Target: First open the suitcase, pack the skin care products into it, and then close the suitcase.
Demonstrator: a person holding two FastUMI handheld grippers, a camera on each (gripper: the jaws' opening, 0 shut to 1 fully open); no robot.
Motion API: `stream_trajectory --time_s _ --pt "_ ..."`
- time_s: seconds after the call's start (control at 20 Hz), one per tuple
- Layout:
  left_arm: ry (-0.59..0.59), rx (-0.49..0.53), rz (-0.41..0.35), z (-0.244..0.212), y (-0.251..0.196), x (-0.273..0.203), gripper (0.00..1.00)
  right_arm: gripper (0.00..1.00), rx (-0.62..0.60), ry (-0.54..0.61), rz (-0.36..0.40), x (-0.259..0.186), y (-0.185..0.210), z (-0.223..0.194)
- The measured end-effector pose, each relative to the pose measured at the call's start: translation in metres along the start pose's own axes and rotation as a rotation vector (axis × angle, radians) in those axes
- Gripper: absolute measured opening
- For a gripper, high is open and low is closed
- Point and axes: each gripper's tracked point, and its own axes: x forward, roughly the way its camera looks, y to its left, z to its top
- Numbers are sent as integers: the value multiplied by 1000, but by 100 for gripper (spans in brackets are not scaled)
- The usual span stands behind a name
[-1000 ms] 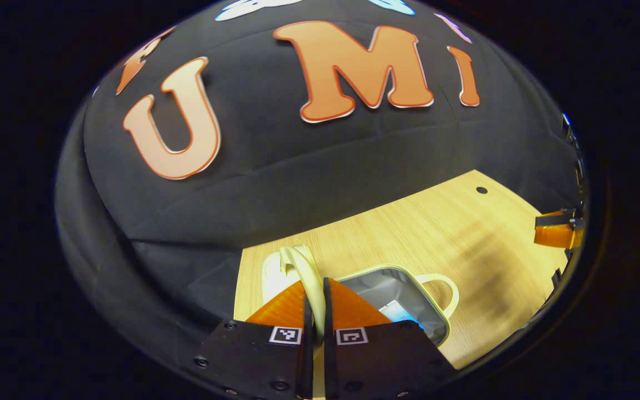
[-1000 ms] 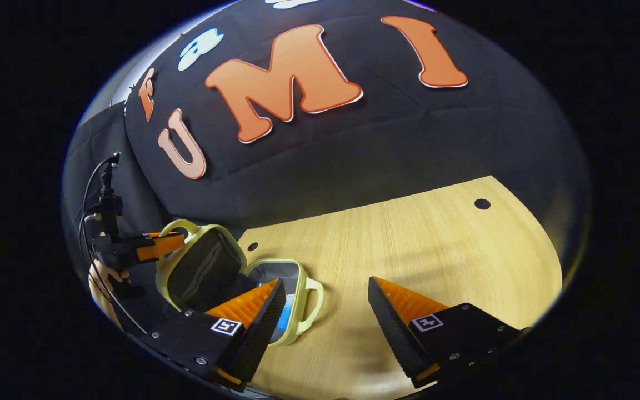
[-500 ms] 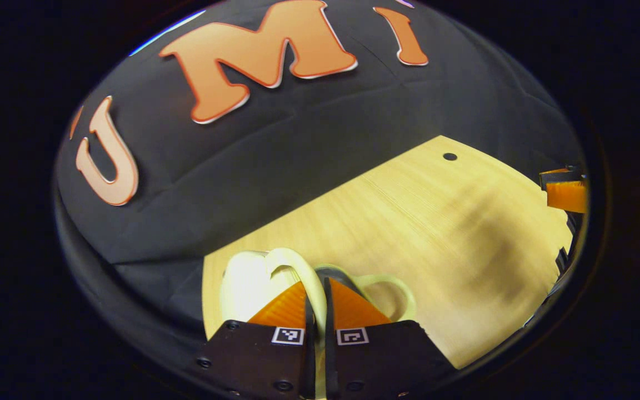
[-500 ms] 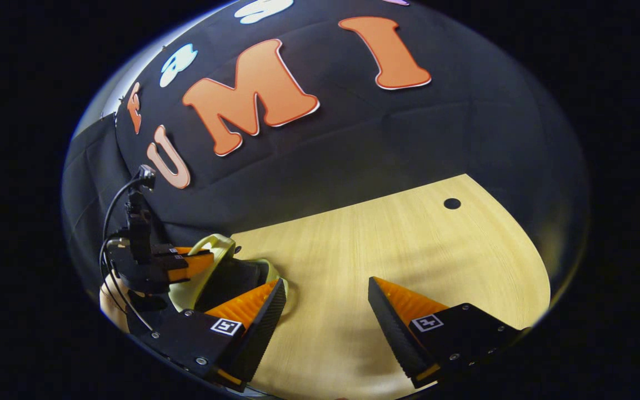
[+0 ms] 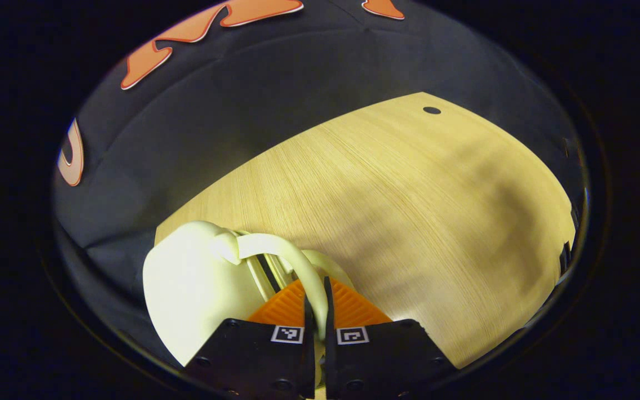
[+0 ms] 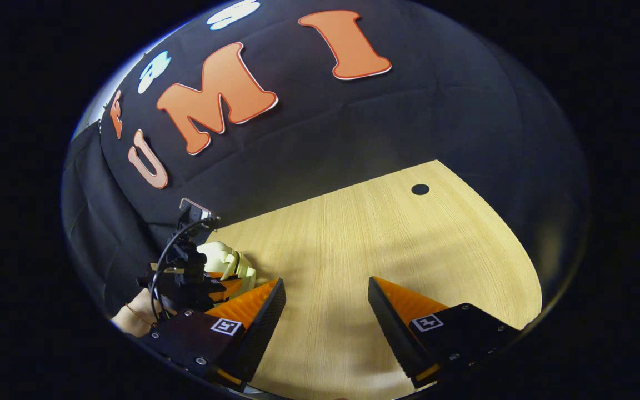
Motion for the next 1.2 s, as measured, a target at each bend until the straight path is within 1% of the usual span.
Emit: stream_trajectory --time_s 0.1,0.15,0.3,0.35,0.4,0.5,0.55,0.65,0.75,0.85,1.05,1.1,1.2 --pt "15 -39 -16 -4 -7 8 9 96 -6 11 -1 2 -1 -3" --pt "21 -63 -21 -7 -11 11 15 95 -8 13 1 3 0 -5" --pt "14 -110 -2 -3 -2 9 23 95 -2 19 24 5 8 -3" --pt "7 -145 -1 1 0 5 25 95 -5 23 28 6 8 -4" --pt "-19 -201 -16 9 0 2 30 95 -14 24 29 7 9 -3" --pt "-80 -336 -51 31 -2 -15 37 95 -42 19 25 9 12 -1" --pt "-128 -405 -62 48 -2 -30 58 95 -58 15 21 9 14 1" --pt "-232 -503 -37 83 8 -60 100 95 -96 5 8 9 17 4" --pt "-343 -565 5 83 33 -88 100 95 -153 -31 -13 7 19 13" --pt "-440 -591 20 115 40 -120 99 95 -205 -81 -40 1 22 25" --pt "-586 -590 78 126 58 -177 97 95 -261 -218 -71 -15 39 57" --pt "-624 -583 95 124 55 -183 98 95 -265 -250 -67 -21 46 64" --pt "-699 -569 106 123 59 -200 97 95 -272 -319 -55 -32 63 76"
